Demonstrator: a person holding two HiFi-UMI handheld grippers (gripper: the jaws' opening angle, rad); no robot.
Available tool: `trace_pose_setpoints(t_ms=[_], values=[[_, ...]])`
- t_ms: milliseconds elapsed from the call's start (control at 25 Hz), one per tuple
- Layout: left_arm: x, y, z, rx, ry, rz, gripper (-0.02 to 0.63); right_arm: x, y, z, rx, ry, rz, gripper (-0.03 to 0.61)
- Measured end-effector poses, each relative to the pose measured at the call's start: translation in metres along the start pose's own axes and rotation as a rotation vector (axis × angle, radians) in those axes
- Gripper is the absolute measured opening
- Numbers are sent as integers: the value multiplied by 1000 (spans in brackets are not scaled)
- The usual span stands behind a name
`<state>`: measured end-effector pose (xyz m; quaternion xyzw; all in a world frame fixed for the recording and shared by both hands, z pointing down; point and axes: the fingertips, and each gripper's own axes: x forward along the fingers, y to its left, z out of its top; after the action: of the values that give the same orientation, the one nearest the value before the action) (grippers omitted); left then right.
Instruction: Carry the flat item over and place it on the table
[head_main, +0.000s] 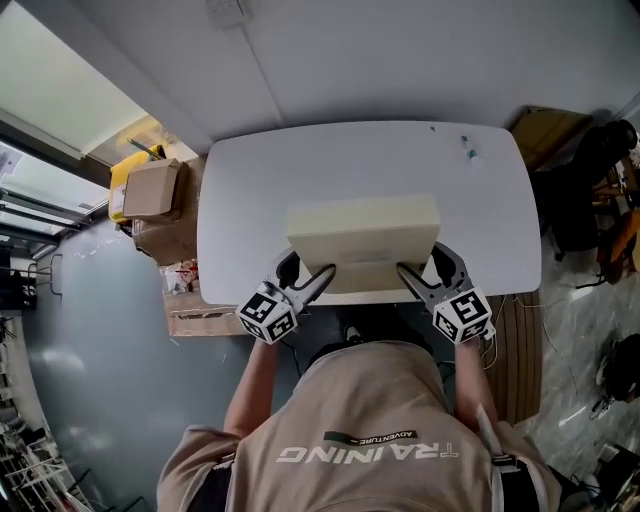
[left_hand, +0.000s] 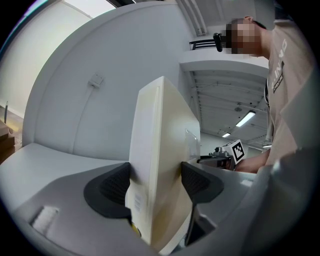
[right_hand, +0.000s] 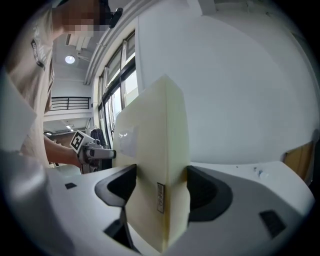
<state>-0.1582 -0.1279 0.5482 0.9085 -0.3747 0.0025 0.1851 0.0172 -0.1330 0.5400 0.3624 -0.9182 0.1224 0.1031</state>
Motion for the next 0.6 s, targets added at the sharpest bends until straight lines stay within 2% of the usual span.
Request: trace_pose_setpoints(t_ms=[200, 600], values=[[29, 17, 12, 1, 9, 38, 302, 22, -34, 15, -33, 7, 36, 288], [100, 30, 14, -7, 72, 66, 302, 33, -109, 10, 33, 30, 79, 288]])
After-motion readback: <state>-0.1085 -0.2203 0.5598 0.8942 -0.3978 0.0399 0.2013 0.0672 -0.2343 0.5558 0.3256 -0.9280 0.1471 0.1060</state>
